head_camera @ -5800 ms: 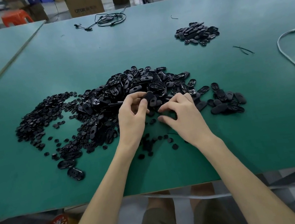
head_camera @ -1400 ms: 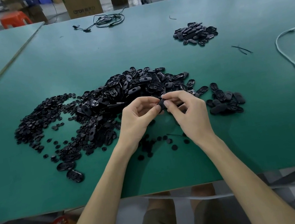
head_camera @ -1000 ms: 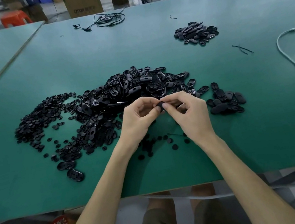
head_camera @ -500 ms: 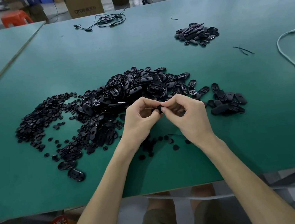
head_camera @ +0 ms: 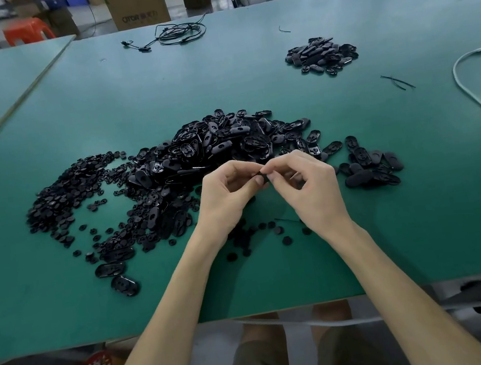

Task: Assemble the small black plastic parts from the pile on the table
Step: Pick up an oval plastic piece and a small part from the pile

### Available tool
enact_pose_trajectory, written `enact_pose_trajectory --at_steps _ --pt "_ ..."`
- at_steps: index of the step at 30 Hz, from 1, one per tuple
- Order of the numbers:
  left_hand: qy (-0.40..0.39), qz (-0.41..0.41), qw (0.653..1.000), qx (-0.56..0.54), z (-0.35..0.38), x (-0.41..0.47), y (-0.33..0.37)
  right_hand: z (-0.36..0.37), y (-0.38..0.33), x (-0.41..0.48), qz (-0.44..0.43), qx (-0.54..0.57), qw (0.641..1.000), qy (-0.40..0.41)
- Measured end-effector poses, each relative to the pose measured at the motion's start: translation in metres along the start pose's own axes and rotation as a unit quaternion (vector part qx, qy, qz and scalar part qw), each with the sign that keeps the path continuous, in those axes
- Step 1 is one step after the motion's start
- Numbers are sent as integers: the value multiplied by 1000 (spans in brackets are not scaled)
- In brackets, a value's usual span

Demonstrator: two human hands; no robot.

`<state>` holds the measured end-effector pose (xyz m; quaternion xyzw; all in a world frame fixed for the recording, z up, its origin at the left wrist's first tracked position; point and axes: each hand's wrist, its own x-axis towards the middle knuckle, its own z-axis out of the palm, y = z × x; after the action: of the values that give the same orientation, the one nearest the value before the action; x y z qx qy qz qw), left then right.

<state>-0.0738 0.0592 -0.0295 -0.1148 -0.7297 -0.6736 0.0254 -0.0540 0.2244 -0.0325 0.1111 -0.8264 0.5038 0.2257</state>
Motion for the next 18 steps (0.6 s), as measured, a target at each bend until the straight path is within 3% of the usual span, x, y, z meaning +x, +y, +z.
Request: enact_pose_trajectory --at_steps 7,12,18 --pt "28 27 999 19 1 0 -3 -1 -2 0 21 -7 998 66" --pt "63 32 994 85 -3 2 -7 -8 5 5 151 61 968 189" --pt "32 51 975 214 -1 -1 -7 -13 10 8 237 91 930 265"
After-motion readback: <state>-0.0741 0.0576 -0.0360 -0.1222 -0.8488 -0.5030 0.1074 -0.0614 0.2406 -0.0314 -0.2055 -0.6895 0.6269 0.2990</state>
